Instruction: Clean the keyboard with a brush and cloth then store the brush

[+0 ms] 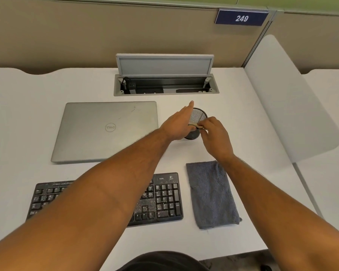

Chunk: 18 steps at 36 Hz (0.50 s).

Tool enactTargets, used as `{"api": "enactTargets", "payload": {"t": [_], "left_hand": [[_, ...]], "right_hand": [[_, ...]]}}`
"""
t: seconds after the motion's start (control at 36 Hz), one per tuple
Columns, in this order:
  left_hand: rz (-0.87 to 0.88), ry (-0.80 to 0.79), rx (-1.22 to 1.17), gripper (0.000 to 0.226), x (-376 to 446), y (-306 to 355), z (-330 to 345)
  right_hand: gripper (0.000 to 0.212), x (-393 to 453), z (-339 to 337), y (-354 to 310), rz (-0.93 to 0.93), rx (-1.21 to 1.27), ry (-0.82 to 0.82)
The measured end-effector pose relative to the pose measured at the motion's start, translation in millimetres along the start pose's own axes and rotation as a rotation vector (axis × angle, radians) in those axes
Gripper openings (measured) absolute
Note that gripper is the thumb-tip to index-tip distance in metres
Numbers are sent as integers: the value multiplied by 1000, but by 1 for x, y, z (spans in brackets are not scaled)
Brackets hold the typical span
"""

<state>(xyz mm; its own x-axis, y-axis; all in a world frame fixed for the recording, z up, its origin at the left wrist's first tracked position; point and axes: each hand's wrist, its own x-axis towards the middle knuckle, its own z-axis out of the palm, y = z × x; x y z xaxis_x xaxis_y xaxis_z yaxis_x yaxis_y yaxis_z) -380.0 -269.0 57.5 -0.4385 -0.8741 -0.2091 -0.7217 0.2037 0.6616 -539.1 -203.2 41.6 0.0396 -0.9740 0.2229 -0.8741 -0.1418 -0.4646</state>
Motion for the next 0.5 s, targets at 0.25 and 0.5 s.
{"api": "enactTargets", "payload": {"t": [0.25,0.5], "left_hand": [[-5,15,40,95,-1,1,0],[29,38,55,97,-8,2,-4]], "right_hand": [[24,-2,-9,-9,0,42,44],[27,-13,-20,-22,-3,24,139]]}}
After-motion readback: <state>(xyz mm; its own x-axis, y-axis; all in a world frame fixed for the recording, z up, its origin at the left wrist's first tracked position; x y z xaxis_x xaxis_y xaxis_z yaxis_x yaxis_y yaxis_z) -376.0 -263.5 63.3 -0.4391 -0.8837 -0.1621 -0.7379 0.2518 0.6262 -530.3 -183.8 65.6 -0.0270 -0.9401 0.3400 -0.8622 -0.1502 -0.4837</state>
